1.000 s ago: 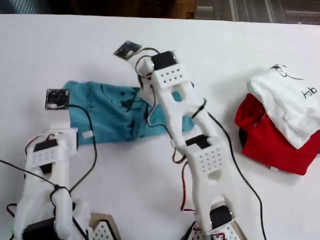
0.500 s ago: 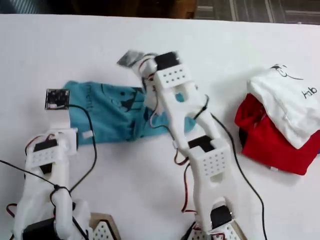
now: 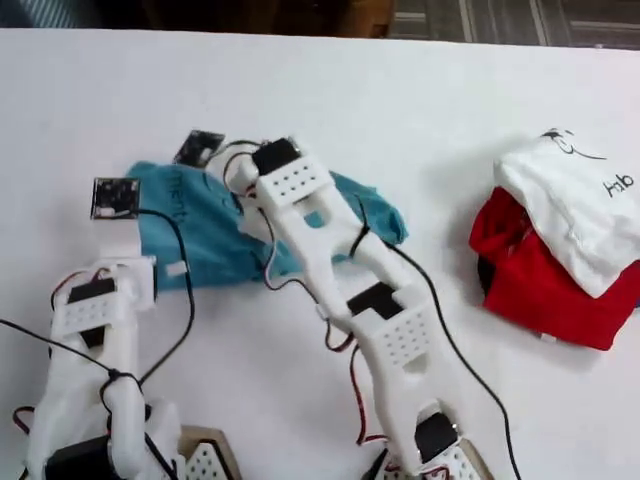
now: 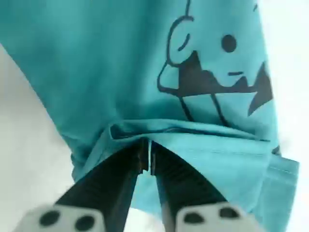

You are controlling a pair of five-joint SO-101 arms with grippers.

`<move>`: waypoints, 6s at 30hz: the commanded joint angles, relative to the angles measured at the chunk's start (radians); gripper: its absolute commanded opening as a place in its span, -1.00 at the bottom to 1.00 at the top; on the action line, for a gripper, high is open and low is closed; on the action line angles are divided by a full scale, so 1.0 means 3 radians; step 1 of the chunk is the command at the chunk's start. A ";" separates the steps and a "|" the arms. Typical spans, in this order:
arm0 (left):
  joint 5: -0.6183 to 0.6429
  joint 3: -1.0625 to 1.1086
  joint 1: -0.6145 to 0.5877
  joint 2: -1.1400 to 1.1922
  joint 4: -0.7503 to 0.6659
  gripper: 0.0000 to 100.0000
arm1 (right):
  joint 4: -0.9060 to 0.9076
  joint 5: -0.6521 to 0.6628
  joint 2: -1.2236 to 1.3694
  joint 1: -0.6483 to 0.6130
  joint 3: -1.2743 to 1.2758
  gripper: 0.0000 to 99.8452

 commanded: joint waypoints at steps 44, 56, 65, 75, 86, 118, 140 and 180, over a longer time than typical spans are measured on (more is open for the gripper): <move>-0.0010 -0.0018 -0.0010 -0.0046 -0.0041 -0.94 | 0.0939 0.0041 0.0345 0.2043 -0.0808 -0.96; -0.0010 -0.0018 -0.0010 -0.0046 -0.0041 -0.94 | 0.0887 0.0041 0.0289 0.1087 -0.1033 -0.92; -0.0010 -0.0018 -0.0010 -0.0046 -0.0041 -0.94 | 0.0734 0.0046 0.0442 0.1061 -0.1033 -0.59; -0.0010 -0.0018 -0.0010 -0.0046 -0.0041 -0.94 | 0.0683 0.0046 0.0448 0.1123 -0.1002 -0.65; -0.0010 -0.0018 -0.0010 -0.0046 -0.0041 -0.94 | 0.0693 0.0046 0.0673 0.1107 -0.1028 -0.78; -0.0010 -0.0018 -0.0010 -0.0046 -0.0041 -0.94 | 0.1082 0.0046 0.0580 0.1286 -0.1591 -0.96; -0.0010 -0.0018 -0.0010 -0.0046 -0.0041 -0.94 | 0.1092 0.0051 0.0468 0.1164 -0.1626 -0.90; -0.0010 -0.0018 -0.0010 -0.0046 -0.0041 -0.94 | 0.1092 0.0046 0.0985 0.1179 -0.2204 -0.96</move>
